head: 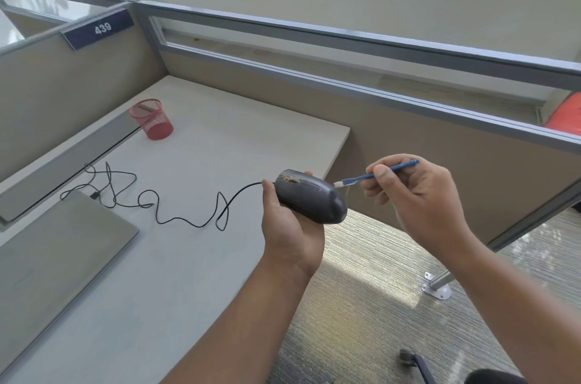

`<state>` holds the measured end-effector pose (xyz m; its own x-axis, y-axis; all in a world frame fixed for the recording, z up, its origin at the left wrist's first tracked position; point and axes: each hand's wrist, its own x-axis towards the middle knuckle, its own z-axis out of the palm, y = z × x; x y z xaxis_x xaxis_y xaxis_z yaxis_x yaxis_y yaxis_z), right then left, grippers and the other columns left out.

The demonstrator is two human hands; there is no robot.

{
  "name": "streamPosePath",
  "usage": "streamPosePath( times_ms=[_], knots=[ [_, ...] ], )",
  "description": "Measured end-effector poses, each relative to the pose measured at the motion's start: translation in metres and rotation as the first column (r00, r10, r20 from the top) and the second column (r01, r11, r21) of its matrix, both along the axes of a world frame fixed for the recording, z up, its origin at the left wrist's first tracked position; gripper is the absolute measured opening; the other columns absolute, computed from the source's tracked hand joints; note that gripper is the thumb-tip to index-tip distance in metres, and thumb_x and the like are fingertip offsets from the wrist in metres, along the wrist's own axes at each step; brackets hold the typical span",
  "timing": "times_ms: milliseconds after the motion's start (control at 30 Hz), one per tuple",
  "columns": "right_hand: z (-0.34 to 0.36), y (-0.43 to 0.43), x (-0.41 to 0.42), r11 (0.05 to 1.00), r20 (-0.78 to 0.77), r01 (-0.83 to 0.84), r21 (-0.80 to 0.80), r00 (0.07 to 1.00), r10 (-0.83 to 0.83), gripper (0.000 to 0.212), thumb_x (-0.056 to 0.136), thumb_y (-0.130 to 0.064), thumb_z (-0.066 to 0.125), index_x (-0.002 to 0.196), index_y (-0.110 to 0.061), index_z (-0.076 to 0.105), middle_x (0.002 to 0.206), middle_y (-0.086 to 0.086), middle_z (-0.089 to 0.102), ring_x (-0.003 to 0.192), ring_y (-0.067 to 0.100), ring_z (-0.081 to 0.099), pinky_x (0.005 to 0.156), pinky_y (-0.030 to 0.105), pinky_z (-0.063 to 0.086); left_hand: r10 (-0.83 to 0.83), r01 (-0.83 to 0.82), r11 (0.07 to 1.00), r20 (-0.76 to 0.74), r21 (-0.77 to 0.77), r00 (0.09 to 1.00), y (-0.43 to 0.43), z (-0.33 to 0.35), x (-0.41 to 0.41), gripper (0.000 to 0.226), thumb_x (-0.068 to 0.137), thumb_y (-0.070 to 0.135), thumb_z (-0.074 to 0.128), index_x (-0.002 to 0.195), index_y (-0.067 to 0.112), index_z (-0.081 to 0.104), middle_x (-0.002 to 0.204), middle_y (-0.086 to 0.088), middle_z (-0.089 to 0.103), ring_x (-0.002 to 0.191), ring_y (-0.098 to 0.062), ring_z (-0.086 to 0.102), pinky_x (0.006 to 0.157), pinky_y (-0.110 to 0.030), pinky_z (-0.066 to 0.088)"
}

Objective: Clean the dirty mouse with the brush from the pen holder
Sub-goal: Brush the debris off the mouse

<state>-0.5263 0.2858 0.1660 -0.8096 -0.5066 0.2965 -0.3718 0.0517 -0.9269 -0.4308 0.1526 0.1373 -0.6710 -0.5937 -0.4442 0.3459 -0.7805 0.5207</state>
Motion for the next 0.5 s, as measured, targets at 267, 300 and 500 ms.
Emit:
streamPosePath(
  times_ms=[267, 300, 500],
  knots=[
    [-0.003, 0.003, -0.001, 0.999, -0.014, -0.010, 0.045, 1.000, 0.011, 0.021, 0.097, -0.017, 0.057, 0.080, -0.022, 0.069, 0.072, -0.004, 0.075, 0.062, 0.009, 0.070, 0.059, 0.018, 0.054, -0.004, 0.005, 1.000, 0.049, -0.020, 0.999, -0.002, 0.002, 0.003, 0.065, 0.100, 0.059, 0.026, 0.138, 0.013, 0.052, 0.123, -0.015, 0.063, 0.116, -0.029, 0.059, 0.100, -0.042, 0.046],
    [-0.001, -0.001, -0.001, 1.000, 0.007, -0.017, 0.016, 1.000, 0.016, 0.019, 0.097, -0.016, 0.057, 0.083, -0.021, 0.069, 0.073, -0.003, 0.075, 0.064, 0.009, 0.070, 0.060, 0.017, 0.053, -0.018, 0.019, 1.000, 0.064, -0.015, 0.998, -0.001, 0.002, 0.003, 0.066, 0.100, 0.060, 0.025, 0.139, 0.014, 0.051, 0.129, -0.016, 0.062, 0.121, -0.029, 0.058, 0.100, -0.041, 0.044],
    [0.001, -0.012, 0.004, 0.991, -0.008, -0.072, 0.113, 0.997, 0.073, 0.018, 0.096, -0.015, 0.058, 0.083, -0.020, 0.069, 0.076, -0.007, 0.075, 0.068, 0.006, 0.071, 0.063, 0.020, 0.053, -0.045, 0.055, 0.996, 0.133, -0.068, 0.990, -0.002, 0.002, -0.001, 0.075, 0.099, 0.064, 0.020, 0.142, 0.011, 0.050, 0.139, -0.017, 0.058, 0.132, -0.030, 0.051, 0.086, -0.036, 0.038]
  ],
)
